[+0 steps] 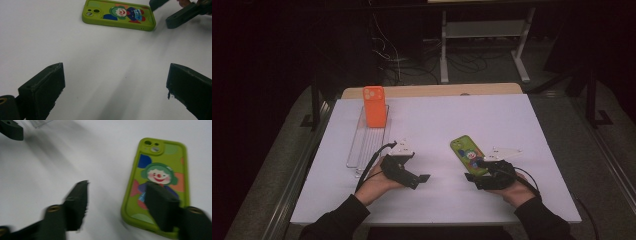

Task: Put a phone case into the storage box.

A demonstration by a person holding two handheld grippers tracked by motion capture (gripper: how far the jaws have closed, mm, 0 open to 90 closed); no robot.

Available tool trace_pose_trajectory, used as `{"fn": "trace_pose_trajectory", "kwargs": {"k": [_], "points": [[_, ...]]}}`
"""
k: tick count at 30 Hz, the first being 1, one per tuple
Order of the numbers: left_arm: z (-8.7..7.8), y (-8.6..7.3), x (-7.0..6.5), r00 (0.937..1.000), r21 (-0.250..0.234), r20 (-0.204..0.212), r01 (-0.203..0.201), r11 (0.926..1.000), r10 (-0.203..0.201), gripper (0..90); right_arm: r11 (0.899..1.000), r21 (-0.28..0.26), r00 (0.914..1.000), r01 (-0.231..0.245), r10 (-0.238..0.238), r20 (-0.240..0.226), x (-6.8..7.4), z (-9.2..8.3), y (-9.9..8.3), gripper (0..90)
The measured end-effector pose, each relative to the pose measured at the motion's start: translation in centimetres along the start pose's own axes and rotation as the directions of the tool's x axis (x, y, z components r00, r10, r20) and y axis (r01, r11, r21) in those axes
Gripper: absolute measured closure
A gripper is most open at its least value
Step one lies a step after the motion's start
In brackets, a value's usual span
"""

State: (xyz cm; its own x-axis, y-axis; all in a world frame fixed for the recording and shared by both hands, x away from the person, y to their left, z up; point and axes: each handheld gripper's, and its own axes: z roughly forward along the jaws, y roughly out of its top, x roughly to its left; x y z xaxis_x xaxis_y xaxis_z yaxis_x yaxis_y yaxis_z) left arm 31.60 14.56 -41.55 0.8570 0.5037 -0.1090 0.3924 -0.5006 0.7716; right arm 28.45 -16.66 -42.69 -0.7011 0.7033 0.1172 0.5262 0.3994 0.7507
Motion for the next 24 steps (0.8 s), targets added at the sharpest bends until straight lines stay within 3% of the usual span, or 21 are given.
{"fn": "trace_pose_trajectory", "kwargs": {"k": [5,8,10,15,24], "points": [[0.4,0.0,-0.2,0.9999,0.014,0.01,-0.014,0.9998,0.014,1.5,0.996,0.086,0.9991,0.023,-0.026,0.033,0.6,1.4,-0.1,73.0],[0.6,0.0,-0.1,0.9997,0.019,0.018,-0.018,0.9997,0.017,1.5,0.995,0.099,0.9992,0.018,-0.021,0.035,0.4,1.5,-0.2,81.6],[0.7,0.0,-0.1,0.9997,0.026,0.023,-0.013,0.9996,0.012,1.5,0.994,0.112,0.9996,0.012,-0.015,0.024,0.3,1.6,-0.3,84.4],[0.8,-0.1,-0.2,0.9991,0.04,0.032,-0.028,0.9988,0.027,1.5,0.991,0.135,0.9985,0.017,-0.024,0.05,0.1,1.6,-0.4,87.2],[0.9,-0.1,-0.3,0.9985,0.041,0.043,-0.036,0.9985,0.034,1.5,0.994,0.107,0.9934,-0.011,-0.001,0.115,-1.6,0.9,-0.7,87.2]]}}
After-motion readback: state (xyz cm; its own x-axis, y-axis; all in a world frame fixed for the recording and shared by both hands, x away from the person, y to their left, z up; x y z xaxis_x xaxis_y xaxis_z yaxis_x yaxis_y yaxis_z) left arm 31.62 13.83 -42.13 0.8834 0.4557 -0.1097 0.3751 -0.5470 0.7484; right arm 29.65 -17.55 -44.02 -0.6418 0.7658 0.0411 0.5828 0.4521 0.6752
